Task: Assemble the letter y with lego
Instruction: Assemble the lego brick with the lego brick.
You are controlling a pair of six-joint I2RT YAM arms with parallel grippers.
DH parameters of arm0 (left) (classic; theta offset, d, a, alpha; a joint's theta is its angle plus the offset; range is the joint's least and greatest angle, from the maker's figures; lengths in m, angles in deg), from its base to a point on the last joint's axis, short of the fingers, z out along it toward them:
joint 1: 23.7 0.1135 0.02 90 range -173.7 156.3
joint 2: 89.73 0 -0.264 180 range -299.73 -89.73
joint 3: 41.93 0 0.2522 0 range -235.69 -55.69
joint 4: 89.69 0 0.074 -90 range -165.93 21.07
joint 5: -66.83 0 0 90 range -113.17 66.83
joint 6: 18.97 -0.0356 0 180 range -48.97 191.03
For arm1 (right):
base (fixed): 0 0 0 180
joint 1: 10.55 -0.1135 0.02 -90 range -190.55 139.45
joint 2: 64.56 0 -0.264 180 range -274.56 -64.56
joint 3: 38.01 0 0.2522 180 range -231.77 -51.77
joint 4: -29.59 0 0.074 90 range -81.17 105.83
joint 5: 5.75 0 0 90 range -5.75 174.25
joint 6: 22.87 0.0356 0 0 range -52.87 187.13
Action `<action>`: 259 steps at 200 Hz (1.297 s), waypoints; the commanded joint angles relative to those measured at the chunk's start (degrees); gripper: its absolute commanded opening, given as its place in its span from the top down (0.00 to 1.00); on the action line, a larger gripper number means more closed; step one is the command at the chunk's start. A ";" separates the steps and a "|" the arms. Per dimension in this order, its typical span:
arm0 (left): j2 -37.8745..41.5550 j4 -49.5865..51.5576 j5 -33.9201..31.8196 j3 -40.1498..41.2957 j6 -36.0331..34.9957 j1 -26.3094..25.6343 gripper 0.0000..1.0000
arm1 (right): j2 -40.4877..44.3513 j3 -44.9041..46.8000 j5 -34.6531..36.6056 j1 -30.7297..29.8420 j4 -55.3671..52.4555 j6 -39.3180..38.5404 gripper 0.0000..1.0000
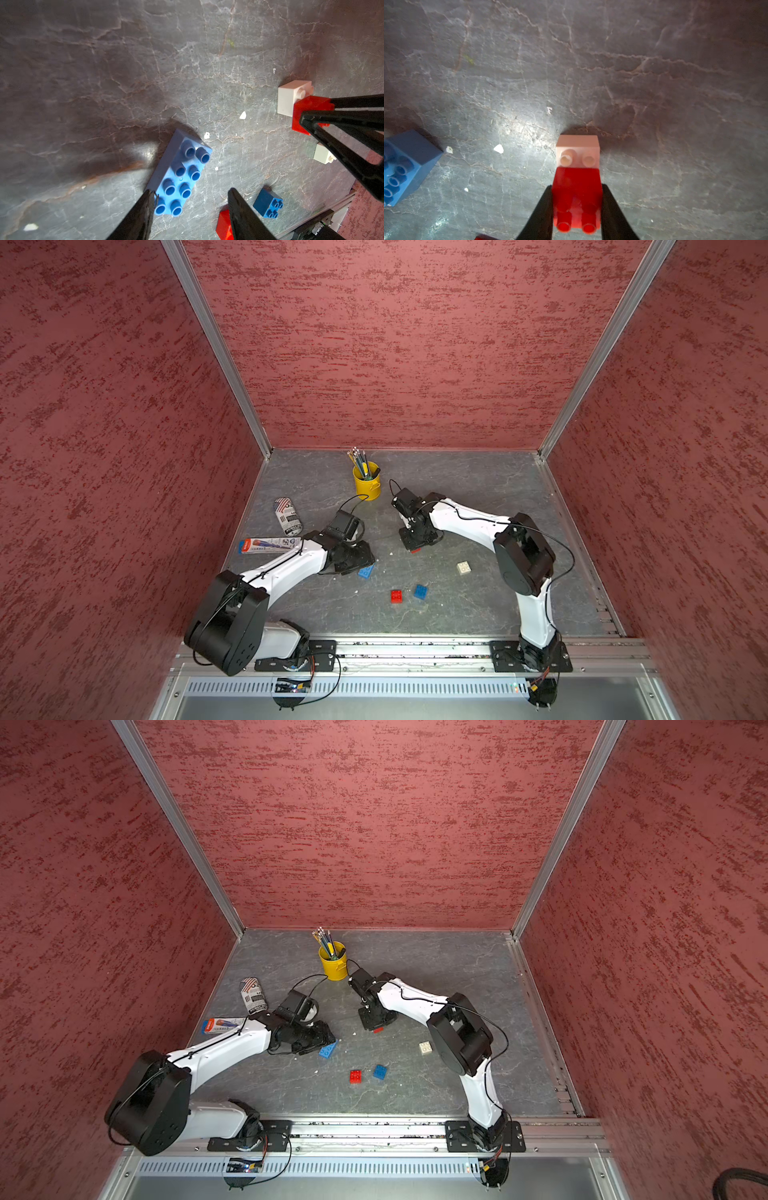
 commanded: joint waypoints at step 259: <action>-16.87 0.64 -2.56 -12.58 -4.76 -3.28 0.37 | 15.67 11.90 5.46 7.95 6.51 3.24 0.44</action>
